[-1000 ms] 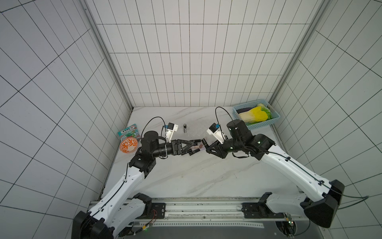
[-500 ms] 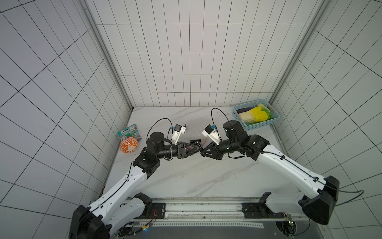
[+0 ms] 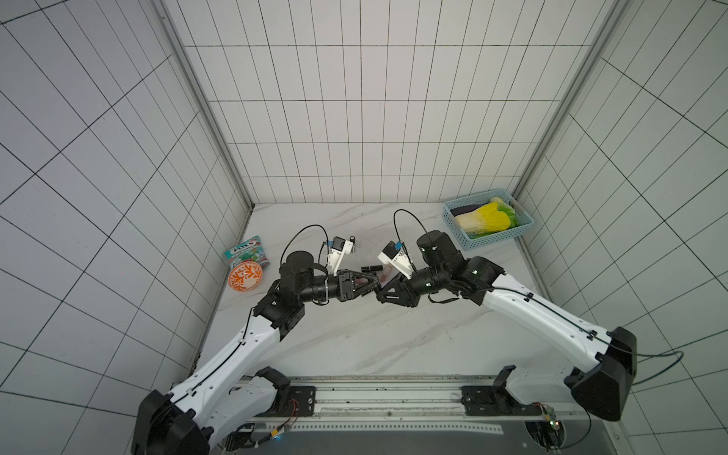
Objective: Arrange the lipsticks in the organizer
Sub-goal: Pick up the lipstick at the center of the board, then place the lipstick in the storage box.
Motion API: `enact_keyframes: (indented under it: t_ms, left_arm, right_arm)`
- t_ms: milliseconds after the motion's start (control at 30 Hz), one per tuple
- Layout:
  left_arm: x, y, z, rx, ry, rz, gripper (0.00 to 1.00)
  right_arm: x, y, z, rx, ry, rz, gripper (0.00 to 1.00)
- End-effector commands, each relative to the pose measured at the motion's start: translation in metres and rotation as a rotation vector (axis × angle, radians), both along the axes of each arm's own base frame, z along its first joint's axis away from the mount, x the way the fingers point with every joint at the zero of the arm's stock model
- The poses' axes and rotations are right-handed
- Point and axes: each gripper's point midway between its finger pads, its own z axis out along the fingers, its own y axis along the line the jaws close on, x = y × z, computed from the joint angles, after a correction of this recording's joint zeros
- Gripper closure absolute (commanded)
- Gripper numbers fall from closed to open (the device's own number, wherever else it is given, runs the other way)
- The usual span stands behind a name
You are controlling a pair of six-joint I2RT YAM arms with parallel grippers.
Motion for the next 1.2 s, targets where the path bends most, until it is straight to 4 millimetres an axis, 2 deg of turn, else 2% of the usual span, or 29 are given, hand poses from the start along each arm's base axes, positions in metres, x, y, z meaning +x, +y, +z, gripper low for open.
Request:
enact_keyframes:
  t_ms: [0, 67, 100, 200, 267, 400, 533, 733, 967, 1167]
  left_arm:
    - [-0.001, -0.002, 0.017, -0.022, -0.067, -0.011, 0.96]
    - [0.001, -0.002, 0.015, -0.011, -0.072, -0.001, 1.0]
    - [0.003, -0.001, 0.014, -0.001, -0.077, 0.005, 1.0]
    - [0.016, 0.004, 0.018, 0.057, -0.139, 0.072, 1.0]
    - [0.033, 0.011, 0.019, 0.14, -0.19, 0.147, 1.0]
    - [0.082, 0.021, 0.015, 0.335, -0.297, 0.295, 0.98]
    - [0.137, 0.032, 0.004, 0.51, -0.392, 0.437, 0.98]
    - [0.193, 0.044, -0.01, 0.654, -0.477, 0.589, 0.99]
    - [0.229, 0.038, -0.038, 0.669, -0.537, 0.641, 0.98]
    - [0.256, 0.036, -0.066, 0.697, -0.497, 0.656, 0.99]
  right_arm:
    - [-0.004, 0.001, -0.008, -0.017, 0.006, 0.009, 0.83]
    - [-0.002, -0.001, -0.008, -0.02, -0.011, -0.006, 0.8]
    - [0.002, -0.003, -0.008, -0.027, -0.025, -0.028, 0.74]
    - [0.012, -0.01, -0.007, -0.032, -0.065, -0.089, 0.4]
    - [0.024, -0.019, -0.006, -0.038, -0.103, -0.162, 0.22]
    - [0.047, -0.04, -0.003, -0.016, -0.146, -0.29, 0.09]
    - [0.059, -0.055, 0.002, 0.024, -0.169, -0.368, 0.08]
    - [0.066, -0.069, -0.001, 0.035, -0.192, -0.417, 0.08]
    - [0.066, -0.069, -0.004, 0.044, -0.177, -0.412, 0.11]
    - [0.063, -0.072, -0.007, 0.044, -0.174, -0.411, 0.11]
